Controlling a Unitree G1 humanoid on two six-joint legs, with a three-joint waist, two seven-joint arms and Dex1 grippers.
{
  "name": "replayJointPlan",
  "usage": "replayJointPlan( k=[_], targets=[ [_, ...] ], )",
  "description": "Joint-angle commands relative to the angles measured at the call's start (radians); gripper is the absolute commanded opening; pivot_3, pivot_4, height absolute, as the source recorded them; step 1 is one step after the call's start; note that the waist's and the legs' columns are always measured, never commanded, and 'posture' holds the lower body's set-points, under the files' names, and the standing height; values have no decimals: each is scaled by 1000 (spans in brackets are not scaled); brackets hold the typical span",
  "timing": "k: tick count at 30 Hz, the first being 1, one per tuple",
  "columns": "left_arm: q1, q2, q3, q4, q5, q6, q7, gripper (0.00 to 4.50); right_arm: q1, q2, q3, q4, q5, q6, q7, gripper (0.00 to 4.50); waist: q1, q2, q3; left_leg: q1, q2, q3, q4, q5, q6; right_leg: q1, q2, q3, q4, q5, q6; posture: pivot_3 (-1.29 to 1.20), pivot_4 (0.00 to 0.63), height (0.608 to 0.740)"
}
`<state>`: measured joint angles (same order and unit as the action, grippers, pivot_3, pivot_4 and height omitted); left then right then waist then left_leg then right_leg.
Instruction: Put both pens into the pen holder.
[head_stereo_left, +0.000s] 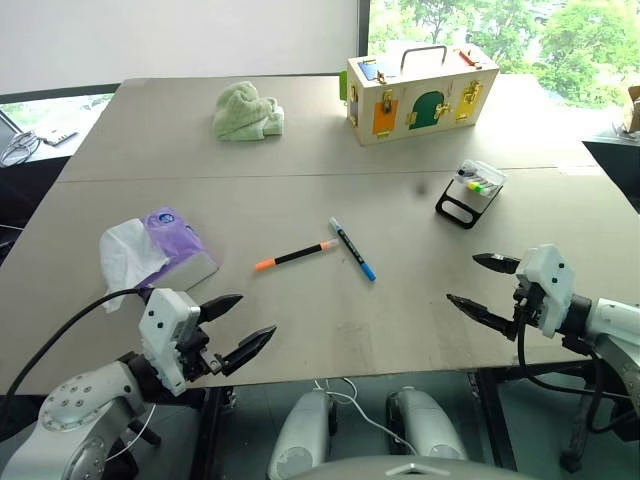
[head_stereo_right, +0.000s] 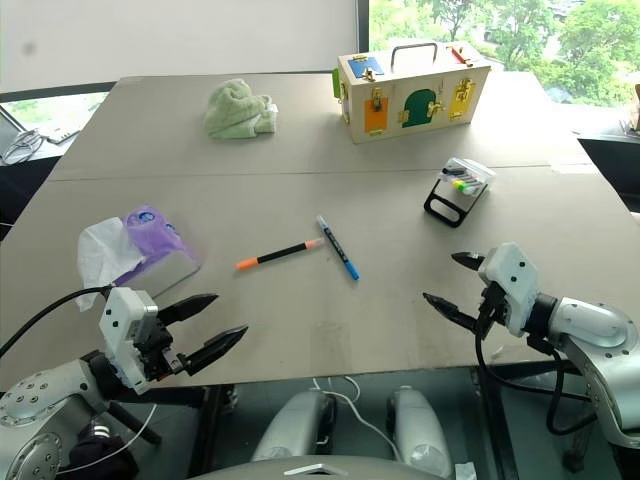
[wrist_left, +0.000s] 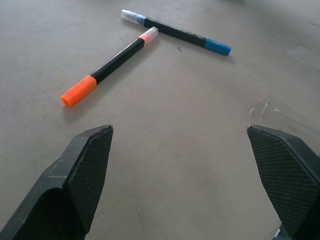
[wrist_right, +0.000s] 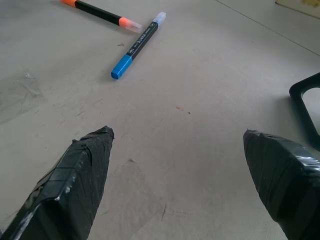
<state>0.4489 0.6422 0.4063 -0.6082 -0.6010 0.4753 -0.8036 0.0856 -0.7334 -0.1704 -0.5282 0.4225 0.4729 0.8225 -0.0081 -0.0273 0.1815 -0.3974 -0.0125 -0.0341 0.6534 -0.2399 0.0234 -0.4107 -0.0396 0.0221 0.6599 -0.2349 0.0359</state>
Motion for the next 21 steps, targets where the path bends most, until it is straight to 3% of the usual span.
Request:
replayJointPlan(
  k=[1, 6, 10, 14, 17, 21],
  targets=[
    [-31, 13, 24, -6, -11, -7, 12, 4473, -26, 4, 0, -44, 3, -30, -9, 4430, 0, 0, 0, 0, 0, 0, 0, 0, 0, 0, 0, 0, 0, 0, 0, 0, 150, 740],
    [-131, 35, -1, 7, -15, 11, 29, 4473, -53, 38, 36, -61, 30, -89, 25, 4430, 0, 0, 0, 0, 0, -1, 0, 0, 0, 0, 1, -1, 0, 0, 0, 0, 150, 740],
    [-200, 47, -11, 17, -30, 42, 46, 4473, -75, 25, 64, -80, 32, -35, 7, 4430, -1, 0, 0, 0, 0, 0, 0, 0, 1, 0, 0, -1, -1, 3, -2, 0, 150, 740],
    [-215, 68, -23, 41, -34, 24, -15, 4473, -228, -17, 199, -126, 4, 282, -113, 4430, -7, 0, 0, 0, 1, 0, 0, 0, 1, -1, 1, -1, 0, 4, 0, 0, 150, 740],
    [-212, 79, -27, 53, -38, 7, -63, 4473, -355, 59, 255, -98, 43, 415, -174, 4430, -4, 0, 0, 0, 1, 0, 0, 0, 0, -1, 1, 0, 0, 2, -3, 0, 150, 740],
    [-224, 90, -10, 63, -40, 3, -80, 4473, -636, 260, 404, 54, 6, 635, -300, 4430, -15, 1, 0, 0, 2, 1, -1, 0, 0, -2, 2, 0, 0, 3, -5, 0, 150, 740]
  ],
)
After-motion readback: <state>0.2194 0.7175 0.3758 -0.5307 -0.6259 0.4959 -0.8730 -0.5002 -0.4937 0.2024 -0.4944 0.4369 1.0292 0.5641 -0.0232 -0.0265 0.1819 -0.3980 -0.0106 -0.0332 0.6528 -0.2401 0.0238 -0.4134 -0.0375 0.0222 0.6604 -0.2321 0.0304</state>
